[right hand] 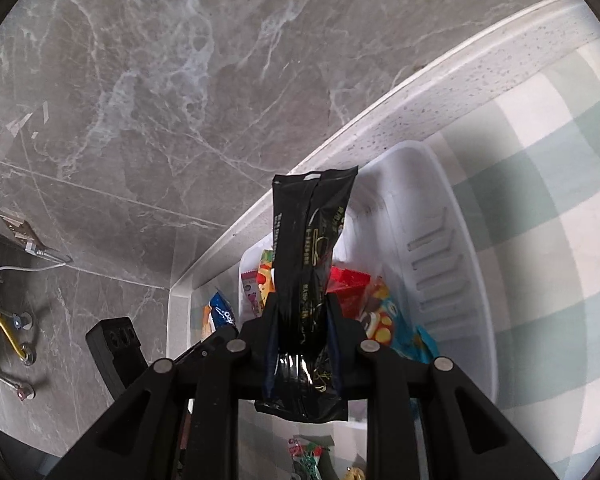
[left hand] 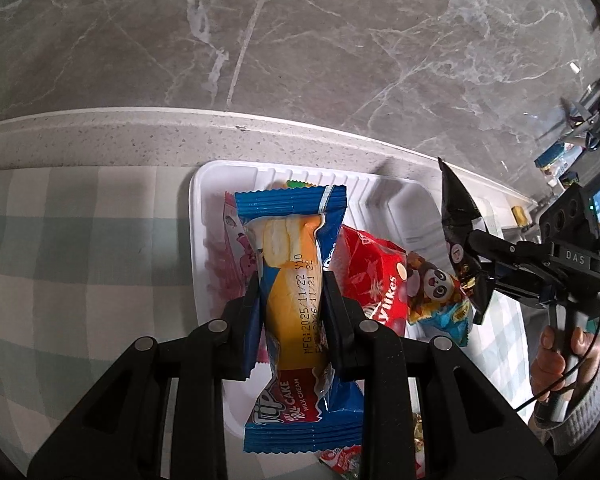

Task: Organize snacks
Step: 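Lower both packets into the tray and open both tools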

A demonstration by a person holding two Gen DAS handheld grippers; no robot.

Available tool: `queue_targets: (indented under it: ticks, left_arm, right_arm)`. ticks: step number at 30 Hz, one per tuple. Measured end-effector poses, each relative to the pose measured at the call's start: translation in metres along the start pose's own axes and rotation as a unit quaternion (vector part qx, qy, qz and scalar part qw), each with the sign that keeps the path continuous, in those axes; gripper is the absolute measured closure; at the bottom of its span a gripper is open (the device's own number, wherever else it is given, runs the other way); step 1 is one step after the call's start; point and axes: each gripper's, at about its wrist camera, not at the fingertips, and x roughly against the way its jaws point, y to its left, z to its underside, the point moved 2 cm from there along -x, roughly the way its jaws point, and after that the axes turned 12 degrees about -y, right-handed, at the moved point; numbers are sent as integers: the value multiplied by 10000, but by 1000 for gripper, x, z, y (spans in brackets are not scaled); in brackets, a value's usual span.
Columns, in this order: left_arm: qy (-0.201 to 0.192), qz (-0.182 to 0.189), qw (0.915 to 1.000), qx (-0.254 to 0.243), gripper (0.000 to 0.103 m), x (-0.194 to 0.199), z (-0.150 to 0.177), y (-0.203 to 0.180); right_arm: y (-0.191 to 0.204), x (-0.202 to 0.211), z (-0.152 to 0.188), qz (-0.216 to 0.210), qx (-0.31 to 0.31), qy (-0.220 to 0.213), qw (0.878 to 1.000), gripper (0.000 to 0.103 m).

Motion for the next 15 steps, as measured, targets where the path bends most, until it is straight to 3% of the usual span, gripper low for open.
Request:
queue_targets:
  ticks: [4, 7, 15]
  left_arm:
    - [18, -281, 9992, -270, 74, -11, 0, -3]
    - [-31, -310, 9988, -365, 49, -13, 1, -6]
    - [-219, -313, 9975, -589, 49, 3, 8, -20]
  right_arm:
    - [2, 0, 0, 189, 146, -91, 9997, 59]
    - [10, 8, 1, 320, 440, -200, 9983, 53]
    - [22, 44, 12, 362, 774, -465, 9953, 46]
